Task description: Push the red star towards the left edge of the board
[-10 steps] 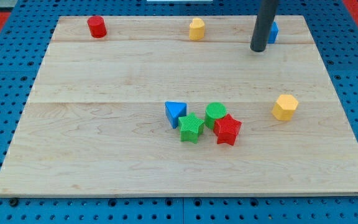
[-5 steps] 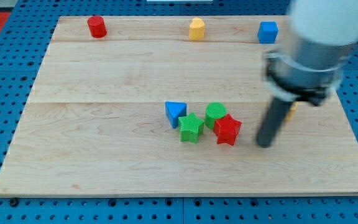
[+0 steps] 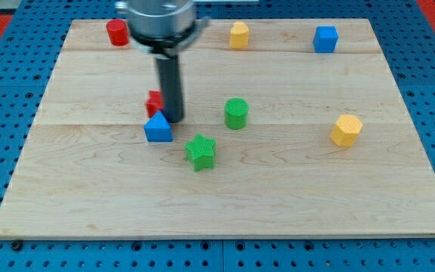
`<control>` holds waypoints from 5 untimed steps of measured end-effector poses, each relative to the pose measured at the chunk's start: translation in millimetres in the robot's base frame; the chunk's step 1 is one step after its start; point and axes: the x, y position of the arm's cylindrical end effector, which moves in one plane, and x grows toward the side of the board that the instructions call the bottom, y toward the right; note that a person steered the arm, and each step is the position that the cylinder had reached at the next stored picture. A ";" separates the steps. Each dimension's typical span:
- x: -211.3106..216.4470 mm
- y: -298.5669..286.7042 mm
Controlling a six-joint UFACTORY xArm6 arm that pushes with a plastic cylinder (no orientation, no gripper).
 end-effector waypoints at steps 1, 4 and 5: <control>0.0 -50.7; -22.8 -41.6; -18.5 -88.8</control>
